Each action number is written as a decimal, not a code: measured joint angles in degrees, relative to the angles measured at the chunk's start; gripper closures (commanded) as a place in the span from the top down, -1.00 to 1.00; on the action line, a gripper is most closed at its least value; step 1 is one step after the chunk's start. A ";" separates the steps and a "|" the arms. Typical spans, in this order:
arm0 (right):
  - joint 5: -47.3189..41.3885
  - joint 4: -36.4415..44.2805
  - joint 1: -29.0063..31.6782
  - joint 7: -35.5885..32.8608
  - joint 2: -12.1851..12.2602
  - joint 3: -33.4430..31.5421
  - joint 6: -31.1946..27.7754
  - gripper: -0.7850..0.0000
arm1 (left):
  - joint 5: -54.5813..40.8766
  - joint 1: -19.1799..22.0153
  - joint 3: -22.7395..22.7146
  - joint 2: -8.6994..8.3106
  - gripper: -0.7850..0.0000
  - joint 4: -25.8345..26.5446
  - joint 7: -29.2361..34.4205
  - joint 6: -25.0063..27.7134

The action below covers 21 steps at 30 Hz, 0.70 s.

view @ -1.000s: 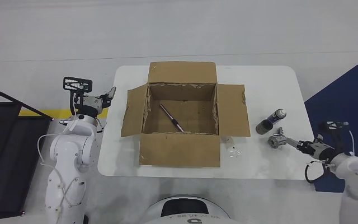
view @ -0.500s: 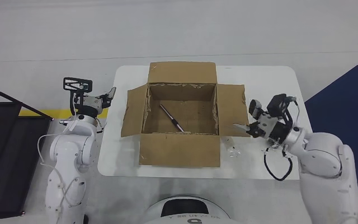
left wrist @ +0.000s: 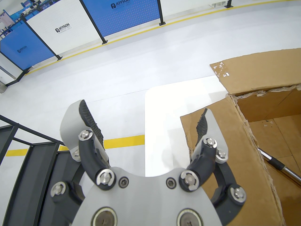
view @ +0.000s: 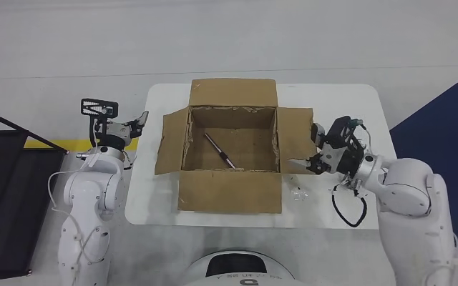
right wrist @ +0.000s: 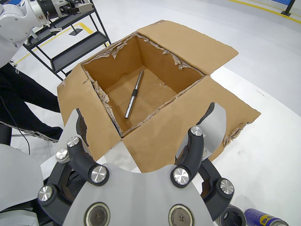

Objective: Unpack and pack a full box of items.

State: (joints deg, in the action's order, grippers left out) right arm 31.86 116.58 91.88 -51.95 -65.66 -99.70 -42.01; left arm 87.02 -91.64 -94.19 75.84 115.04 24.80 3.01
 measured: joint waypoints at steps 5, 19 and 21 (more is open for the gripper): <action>5.37 1.31 -1.91 -0.21 0.07 4.44 3.03 1.00 | 0.00 0.00 0.00 0.00 1.00 0.00 0.00 0.00; 15.12 -17.16 -29.04 -1.41 -3.02 36.16 13.94 1.00 | 0.00 0.00 0.00 0.00 1.00 0.00 0.00 0.00; 15.24 -17.96 -30.02 -2.22 -3.12 37.76 13.32 1.00 | 0.00 0.00 0.00 0.00 1.00 0.00 0.00 0.00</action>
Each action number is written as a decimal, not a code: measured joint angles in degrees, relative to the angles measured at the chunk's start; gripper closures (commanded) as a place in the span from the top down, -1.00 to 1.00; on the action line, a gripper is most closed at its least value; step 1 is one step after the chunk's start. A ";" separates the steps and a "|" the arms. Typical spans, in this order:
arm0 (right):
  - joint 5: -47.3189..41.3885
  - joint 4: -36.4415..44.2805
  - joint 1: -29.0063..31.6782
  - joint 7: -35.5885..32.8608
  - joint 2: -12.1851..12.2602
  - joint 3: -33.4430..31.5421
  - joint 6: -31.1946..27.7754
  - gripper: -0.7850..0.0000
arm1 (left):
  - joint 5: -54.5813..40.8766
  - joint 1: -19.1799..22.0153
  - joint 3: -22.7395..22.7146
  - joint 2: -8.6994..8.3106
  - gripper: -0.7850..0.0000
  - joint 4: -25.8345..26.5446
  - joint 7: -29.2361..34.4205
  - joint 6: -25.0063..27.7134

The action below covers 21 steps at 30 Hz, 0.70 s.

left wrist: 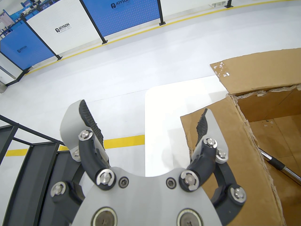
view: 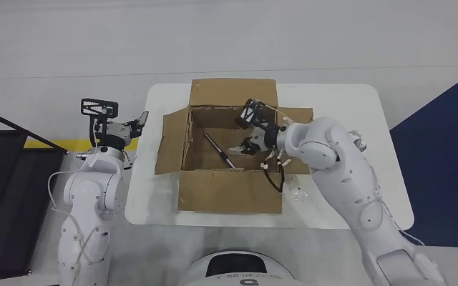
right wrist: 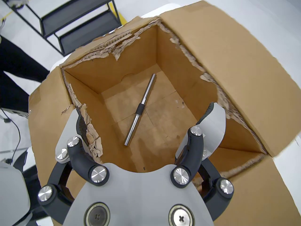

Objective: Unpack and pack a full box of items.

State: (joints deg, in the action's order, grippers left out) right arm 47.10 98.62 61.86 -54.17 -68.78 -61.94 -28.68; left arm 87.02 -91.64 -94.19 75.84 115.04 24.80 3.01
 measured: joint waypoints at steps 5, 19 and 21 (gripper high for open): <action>0.00 0.19 0.23 0.12 0.03 -0.71 0.09 1.00 | 0.00 0.00 0.00 0.00 1.00 0.00 0.00 0.00; 5.02 -15.21 -12.37 -0.70 -4.81 16.15 11.92 -0.03 | 0.00 0.00 0.00 0.00 1.00 0.00 0.00 0.00; 4.47 -17.64 -14.22 -1.36 -5.96 19.18 12.58 -0.07 | 0.00 0.00 0.00 0.00 1.00 0.00 0.00 0.00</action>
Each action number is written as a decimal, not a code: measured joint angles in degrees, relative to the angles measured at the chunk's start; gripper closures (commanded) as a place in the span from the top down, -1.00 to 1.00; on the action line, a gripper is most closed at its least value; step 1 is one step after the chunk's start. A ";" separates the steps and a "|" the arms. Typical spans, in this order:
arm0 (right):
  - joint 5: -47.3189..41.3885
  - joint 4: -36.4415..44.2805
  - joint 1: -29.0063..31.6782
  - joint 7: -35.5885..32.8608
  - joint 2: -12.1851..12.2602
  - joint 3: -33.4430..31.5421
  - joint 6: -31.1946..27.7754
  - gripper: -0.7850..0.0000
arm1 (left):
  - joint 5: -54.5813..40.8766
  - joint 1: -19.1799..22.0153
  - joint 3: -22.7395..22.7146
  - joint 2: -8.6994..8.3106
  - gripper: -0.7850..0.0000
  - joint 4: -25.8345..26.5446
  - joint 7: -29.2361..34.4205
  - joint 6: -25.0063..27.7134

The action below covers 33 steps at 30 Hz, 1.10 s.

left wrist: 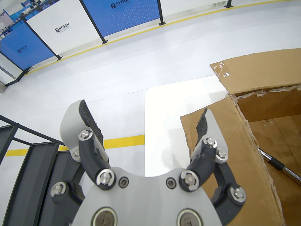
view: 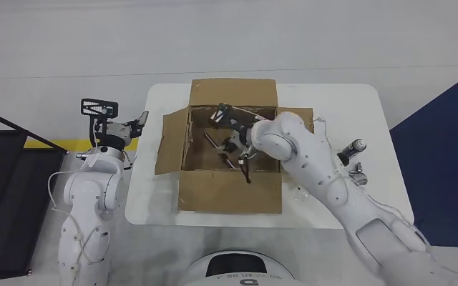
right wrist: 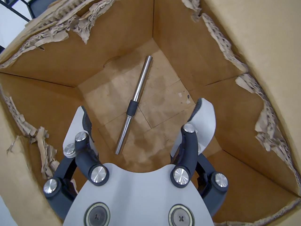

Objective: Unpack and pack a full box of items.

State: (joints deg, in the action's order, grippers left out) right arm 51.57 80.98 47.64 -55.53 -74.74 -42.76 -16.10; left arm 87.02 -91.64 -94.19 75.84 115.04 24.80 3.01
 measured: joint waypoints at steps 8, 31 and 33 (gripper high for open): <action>-2.37 -10.04 -5.29 -3.87 -4.52 8.83 4.91 -0.12 | 0.00 0.00 0.00 0.00 1.00 0.00 0.00 0.00; -3.80 -30.02 -12.58 -8.12 -13.93 17.90 11.59 -1.00 | 0.00 0.00 0.00 0.00 1.00 0.00 0.00 0.00; -3.73 -31.02 -12.92 -8.14 -14.52 18.15 11.57 -1.00 | 0.00 0.00 0.00 0.00 1.00 0.00 0.00 0.00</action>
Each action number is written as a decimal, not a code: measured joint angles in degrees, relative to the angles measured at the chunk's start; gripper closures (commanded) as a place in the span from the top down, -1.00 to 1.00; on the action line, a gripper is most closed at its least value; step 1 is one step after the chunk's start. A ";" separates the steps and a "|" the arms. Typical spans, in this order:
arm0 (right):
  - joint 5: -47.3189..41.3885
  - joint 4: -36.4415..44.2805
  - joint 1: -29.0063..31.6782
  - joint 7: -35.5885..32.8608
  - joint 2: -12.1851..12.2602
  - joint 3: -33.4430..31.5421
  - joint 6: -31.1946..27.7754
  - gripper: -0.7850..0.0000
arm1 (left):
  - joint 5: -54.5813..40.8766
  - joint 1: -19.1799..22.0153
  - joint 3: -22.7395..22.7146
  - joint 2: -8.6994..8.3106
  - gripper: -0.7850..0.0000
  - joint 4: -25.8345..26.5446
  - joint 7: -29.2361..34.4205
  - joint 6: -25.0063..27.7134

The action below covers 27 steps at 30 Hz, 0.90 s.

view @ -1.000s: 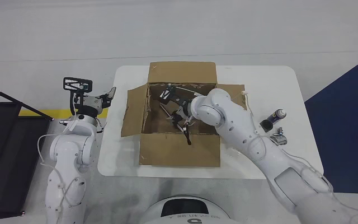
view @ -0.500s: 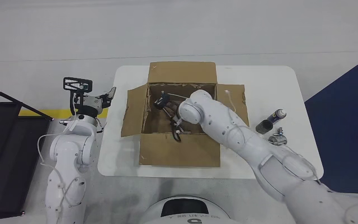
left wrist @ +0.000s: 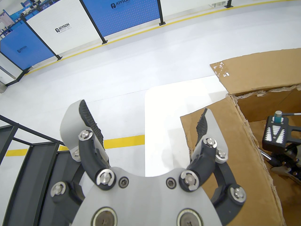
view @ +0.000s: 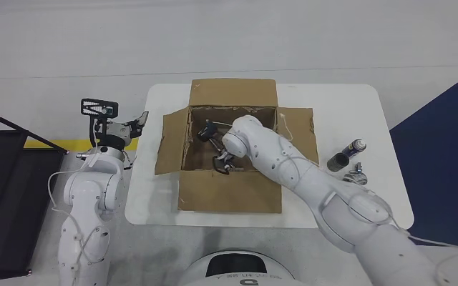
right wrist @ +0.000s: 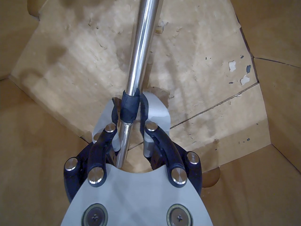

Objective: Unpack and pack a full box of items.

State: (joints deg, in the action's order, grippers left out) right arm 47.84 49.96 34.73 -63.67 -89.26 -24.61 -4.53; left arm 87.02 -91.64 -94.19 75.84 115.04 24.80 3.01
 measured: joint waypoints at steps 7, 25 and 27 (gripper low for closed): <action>-0.60 -2.83 -0.80 1.36 -1.02 -0.67 -1.44 -1.00 | 0.00 0.00 0.00 0.00 1.00 0.00 0.00 0.00; 5.02 16.29 6.75 0.23 6.39 -13.39 -2.33 -1.00 | 0.00 0.00 0.00 0.00 1.00 0.00 0.00 0.00; 7.03 20.58 9.07 -0.65 7.73 -15.62 -1.93 -1.00 | 0.00 0.00 0.00 0.00 1.00 0.00 0.00 0.00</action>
State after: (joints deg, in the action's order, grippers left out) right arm 54.87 70.53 43.79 -64.31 -81.53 -40.23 -6.46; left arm 87.02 -91.64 -94.19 75.84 115.04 24.80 3.01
